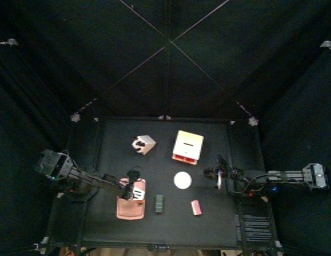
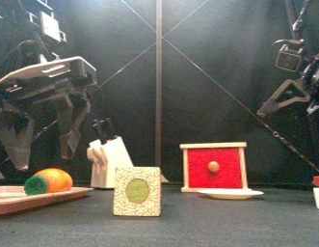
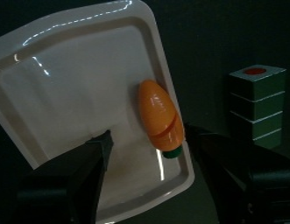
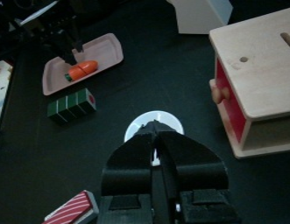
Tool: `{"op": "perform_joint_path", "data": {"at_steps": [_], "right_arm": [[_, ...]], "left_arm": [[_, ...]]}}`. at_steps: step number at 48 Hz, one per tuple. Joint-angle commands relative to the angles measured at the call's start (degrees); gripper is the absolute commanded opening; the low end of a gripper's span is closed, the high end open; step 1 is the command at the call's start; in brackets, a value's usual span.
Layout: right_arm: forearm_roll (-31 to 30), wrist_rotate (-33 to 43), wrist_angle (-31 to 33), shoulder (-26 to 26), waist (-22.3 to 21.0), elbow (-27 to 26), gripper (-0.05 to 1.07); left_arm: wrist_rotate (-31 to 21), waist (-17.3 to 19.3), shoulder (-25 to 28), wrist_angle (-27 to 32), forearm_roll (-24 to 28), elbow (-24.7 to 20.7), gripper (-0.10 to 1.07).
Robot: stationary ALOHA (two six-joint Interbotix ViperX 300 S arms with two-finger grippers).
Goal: Grab cleaver
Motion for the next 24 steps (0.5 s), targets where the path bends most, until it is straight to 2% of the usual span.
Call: {"op": "perform_joint_path", "data": {"at_steps": [1, 11, 19, 24], "right_arm": [[0.0, -0.09, -0.18, 0.44, -0.18, -0.97, 0.04], [0.0, -0.09, -0.18, 0.35, -0.18, -0.97, 0.03], [-0.18, -0.18, -0.18, 0.44, -0.18, -1.05, 0.03], [-0.79, -0.26, -0.18, 0.35, -0.18, -1.23, 0.03]], "left_arm": [[0.18, 0.0, -1.14, -0.09, 0.53, -0.7, 0.97], [2.72, 0.0, -4.13, 0.18, 6.33, -0.97, 0.97], [5.36, 0.79, -10.37, 2.64, 9.76, -0.97, 0.97], [7.21, 1.49, -14.85, 5.54, 13.97, -0.7, 0.97]]}}
